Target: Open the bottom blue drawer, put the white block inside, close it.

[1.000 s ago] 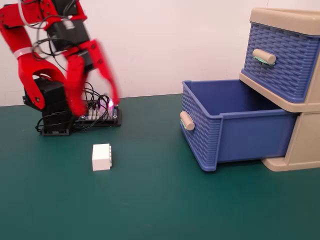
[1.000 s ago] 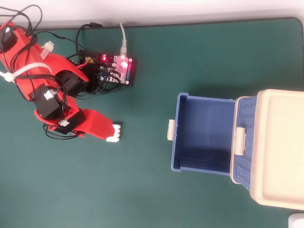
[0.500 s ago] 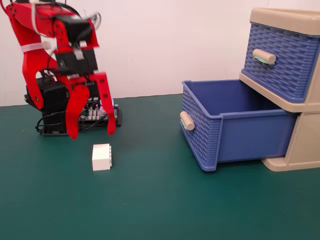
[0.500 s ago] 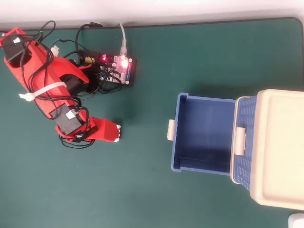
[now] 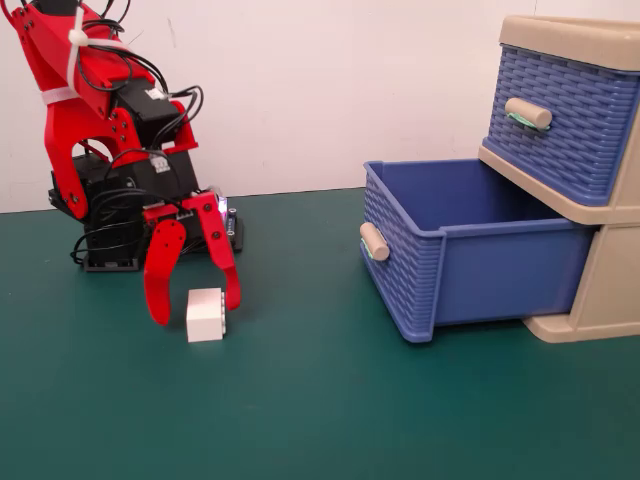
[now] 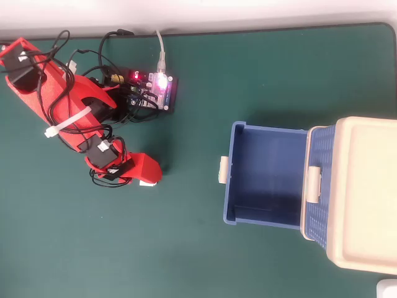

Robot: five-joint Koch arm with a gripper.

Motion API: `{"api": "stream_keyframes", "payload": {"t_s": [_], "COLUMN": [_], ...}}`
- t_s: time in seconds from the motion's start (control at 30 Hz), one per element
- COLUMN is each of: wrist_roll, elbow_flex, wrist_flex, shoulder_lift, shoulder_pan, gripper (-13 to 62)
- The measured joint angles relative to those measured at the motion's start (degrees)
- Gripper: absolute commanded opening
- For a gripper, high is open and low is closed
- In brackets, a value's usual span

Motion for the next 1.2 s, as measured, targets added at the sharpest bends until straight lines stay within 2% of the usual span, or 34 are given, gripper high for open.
{"api": "stream_keyframes", "payload": {"t_s": [0.2, 0.3, 0.53, 0.63, 0.87, 0.97, 1.1, 1.2], "wrist_roll": [0.0, 0.0, 0.0, -0.18, 0.35, 0.53, 2.81, 12.66], "elbow_flex": [0.0, 0.0, 0.88, 2.11, 2.55, 1.41, -13.89, -33.05], "wrist_flex": [-0.18, -0.44, -0.88, -2.29, -3.08, -0.62, 9.49, 20.74], "shoulder_lift": [-0.97, -0.97, -0.97, -0.97, -0.79, 3.6, 11.95, 11.69], "shoulder_pan": [0.0, 0.0, 0.0, 0.0, 0.0, 0.26, 0.0, -4.13], "gripper": [31.3, 27.2, 0.1, -8.3, -8.3, -8.3, -8.3, -8.3]}}
